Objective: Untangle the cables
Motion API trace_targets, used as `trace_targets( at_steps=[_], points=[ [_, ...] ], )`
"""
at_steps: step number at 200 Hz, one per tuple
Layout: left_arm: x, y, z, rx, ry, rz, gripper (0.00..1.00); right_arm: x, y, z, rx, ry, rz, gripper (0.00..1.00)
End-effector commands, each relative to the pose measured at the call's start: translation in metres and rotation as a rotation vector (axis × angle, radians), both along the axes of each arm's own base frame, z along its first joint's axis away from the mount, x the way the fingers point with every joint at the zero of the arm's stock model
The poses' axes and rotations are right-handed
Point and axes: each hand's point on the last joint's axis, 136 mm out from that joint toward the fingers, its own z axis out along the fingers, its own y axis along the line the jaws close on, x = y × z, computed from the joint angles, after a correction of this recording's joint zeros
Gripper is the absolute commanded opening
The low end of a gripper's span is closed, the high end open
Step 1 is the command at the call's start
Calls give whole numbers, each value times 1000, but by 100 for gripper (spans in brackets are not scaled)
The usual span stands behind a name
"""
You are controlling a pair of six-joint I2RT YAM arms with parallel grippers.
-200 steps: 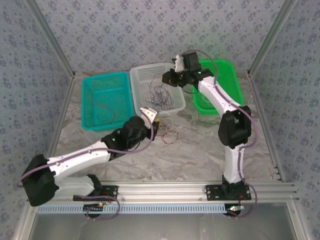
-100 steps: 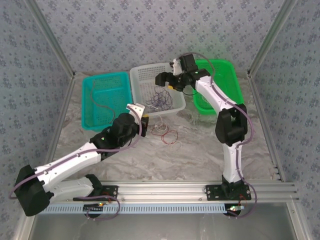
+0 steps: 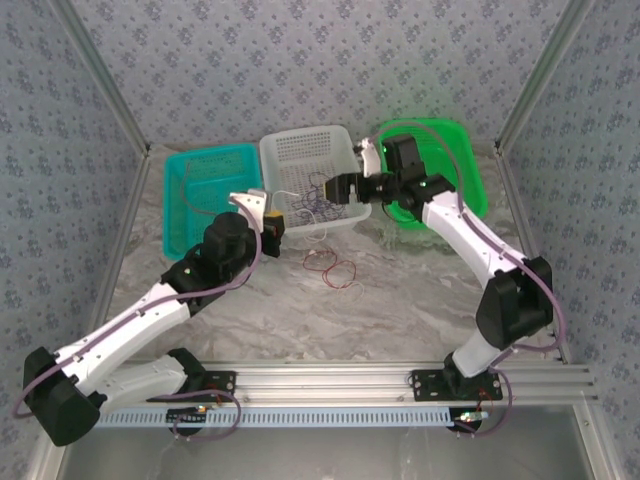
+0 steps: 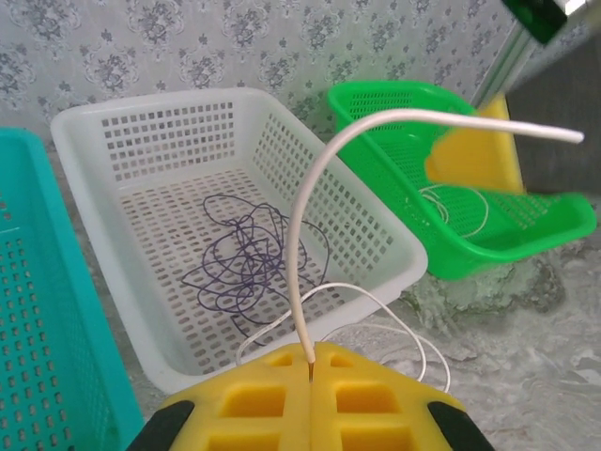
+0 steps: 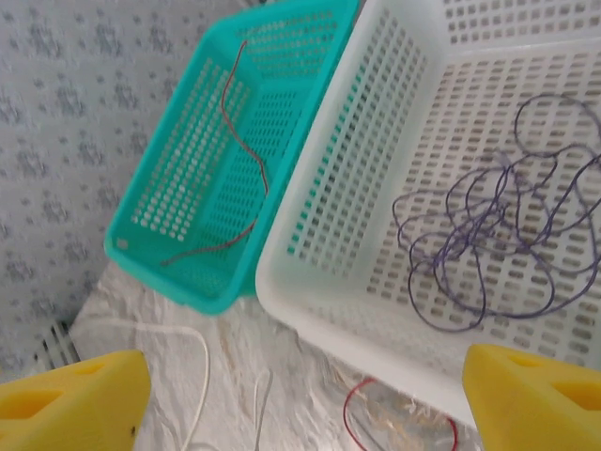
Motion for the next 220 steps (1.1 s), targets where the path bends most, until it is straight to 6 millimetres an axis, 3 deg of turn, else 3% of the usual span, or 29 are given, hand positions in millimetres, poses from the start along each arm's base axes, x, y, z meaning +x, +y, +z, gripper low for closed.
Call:
trace_targets(
  at_steps=[1, 34, 38, 116, 139, 174, 203, 220],
  points=[
    [3, -7, 26, -77, -27, -21, 6, -23, 8, 5, -11, -107, 80, 90],
    [10, -21, 35, -109, -37, -61, 6, -45, 19, 5, 7, -167, 139, 94],
    [10, -24, 37, -114, -38, -70, 6, -49, 18, -9, -4, -141, 143, 94],
    [18, -73, 53, -198, -20, -241, 7, -52, 7, -11, -45, -181, 101, 91],
    [18, -79, 58, -223, -29, -267, 7, -49, 3, -10, -42, -180, 80, 73],
    [19, -86, 59, -242, -23, -290, 7, -48, -3, -5, -58, -199, 61, 21],
    [22, -92, 66, -271, -42, -305, 8, -49, -9, -7, -54, -159, 59, 9],
    [24, -95, 68, -277, -40, -309, 14, -46, -17, -6, -52, -148, 34, 1]
  ],
)
